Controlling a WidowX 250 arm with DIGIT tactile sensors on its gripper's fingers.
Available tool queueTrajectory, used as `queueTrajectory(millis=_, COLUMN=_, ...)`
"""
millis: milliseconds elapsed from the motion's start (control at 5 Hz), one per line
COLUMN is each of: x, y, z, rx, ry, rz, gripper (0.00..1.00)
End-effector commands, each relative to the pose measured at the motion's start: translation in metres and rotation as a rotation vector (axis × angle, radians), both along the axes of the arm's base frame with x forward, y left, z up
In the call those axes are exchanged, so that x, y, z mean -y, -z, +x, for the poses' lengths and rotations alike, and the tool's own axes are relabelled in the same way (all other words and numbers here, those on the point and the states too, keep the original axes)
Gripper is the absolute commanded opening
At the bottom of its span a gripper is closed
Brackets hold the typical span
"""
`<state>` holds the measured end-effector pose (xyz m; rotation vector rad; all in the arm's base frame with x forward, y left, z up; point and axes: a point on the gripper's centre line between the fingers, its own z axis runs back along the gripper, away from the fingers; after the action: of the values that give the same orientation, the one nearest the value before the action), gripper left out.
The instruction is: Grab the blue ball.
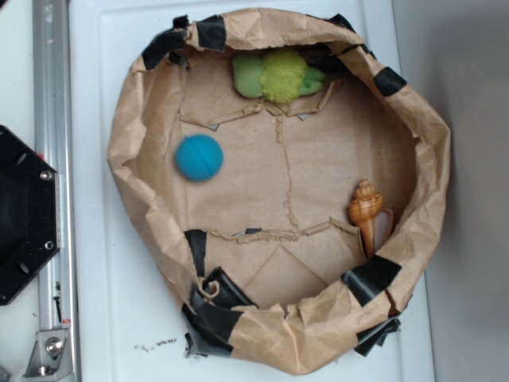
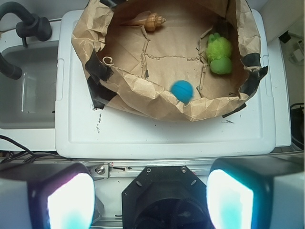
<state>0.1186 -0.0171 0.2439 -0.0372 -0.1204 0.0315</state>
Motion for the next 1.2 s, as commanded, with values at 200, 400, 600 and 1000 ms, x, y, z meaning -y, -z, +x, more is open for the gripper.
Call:
queueTrajectory(millis=200, x=-0.019, y=0.008, z=0.050, rx=0.062, ry=0.028, rz=0.003, gripper=1.00)
queueTrajectory(millis=400, x=-0.021, y=0.024, z=0.085, rx=0.051, ry=0.036, rz=0.013, gripper=1.00)
queueTrajectory(millis=600, x=-0.016, y=0.067, z=0.109, rx=0.058, ry=0.071, rz=0.071, gripper=1.00)
queueTrajectory(millis=1000, x=-0.016, y=0.067, z=0.109, rx=0.058, ry=0.071, rz=0.071, gripper=1.00)
